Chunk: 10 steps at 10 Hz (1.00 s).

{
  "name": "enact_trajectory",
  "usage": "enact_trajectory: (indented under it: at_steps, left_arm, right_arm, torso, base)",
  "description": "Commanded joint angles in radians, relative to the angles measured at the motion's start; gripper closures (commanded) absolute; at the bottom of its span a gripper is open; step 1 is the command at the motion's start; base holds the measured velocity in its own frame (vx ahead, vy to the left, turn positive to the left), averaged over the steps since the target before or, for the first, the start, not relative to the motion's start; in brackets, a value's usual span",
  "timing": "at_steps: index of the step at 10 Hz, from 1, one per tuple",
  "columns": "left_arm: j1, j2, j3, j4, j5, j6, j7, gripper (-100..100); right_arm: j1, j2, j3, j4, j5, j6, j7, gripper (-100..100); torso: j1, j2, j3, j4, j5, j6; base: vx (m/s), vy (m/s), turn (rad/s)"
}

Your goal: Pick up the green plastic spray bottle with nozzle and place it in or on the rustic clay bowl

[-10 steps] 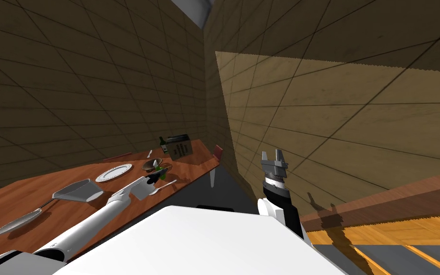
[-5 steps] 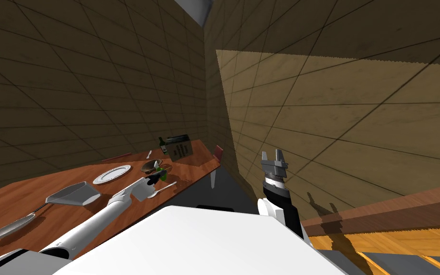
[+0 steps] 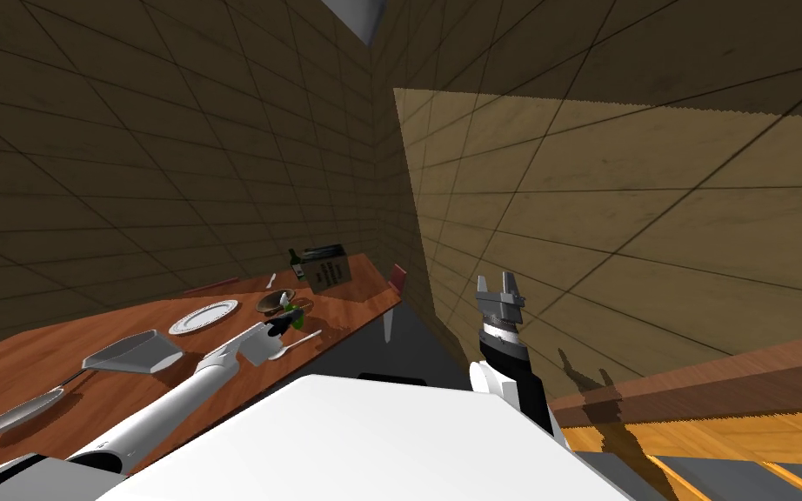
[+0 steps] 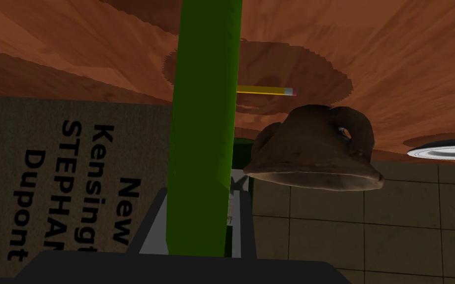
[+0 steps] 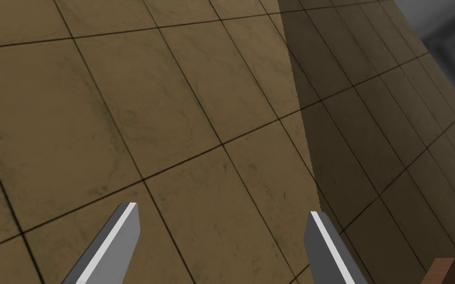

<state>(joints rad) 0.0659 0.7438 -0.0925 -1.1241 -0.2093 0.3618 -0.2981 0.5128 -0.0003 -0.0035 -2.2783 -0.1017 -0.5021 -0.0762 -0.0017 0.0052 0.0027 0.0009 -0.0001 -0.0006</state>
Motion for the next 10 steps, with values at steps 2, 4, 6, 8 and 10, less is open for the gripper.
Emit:
enact_trajectory:
  at_steps: [2, 4, 6, 8, 10]
  left_arm:
    - [0.003, 0.011, -0.006, -0.019, 0.014, 0.013, -0.001, 100]
    - [-0.013, 0.014, 0.036, -0.017, 0.007, 0.008, -0.013, 100]
    - [-0.029, 0.017, 0.076, -0.012, -0.003, 0.0, -0.023, 100]
    - [-0.049, 0.021, 0.123, -0.006, -0.017, -0.01, -0.034, 100]
    - [-0.07, 0.025, 0.174, 0.001, -0.034, -0.019, -0.045, 100]
  right_arm:
    - [0.0, 0.0, 0.0, 0.0, 0.0, 0.0, 0.0, 0]
    - [0.0, 0.0, 0.0, 0.0, 0.0, 0.0, 0.0, 0]
    - [0.0, 0.0, 0.0, 0.0, 0.0, 0.0, 0.0, 0]
    - [0.0, 0.0, 0.0, 0.0, 0.0, 0.0, 0.0, 0]
    - [0.0, 0.0, 0.0, 0.0, 0.0, 0.0, 0.0, 0]
  torso:
    - [-0.002, 0.002, 0.001, 0.001, -0.001, 0.0]
    - [0.001, -0.001, -0.001, 0.0, 0.0, 0.0]
    - [0.0, -0.004, -0.001, 0.001, -0.001, 0.0]
    - [0.001, -0.003, -0.001, 0.001, -0.001, 0.0]
    - [0.001, -0.003, 0.0, 0.002, -0.001, -0.001]
  base:
    - [-0.06, -0.045, 0.003]
    - [-0.003, -0.011, -0.006]
    - [0.016, -0.011, -0.016]
    - [0.015, -0.005, -0.021]
    - [0.01, 0.002, -0.022]
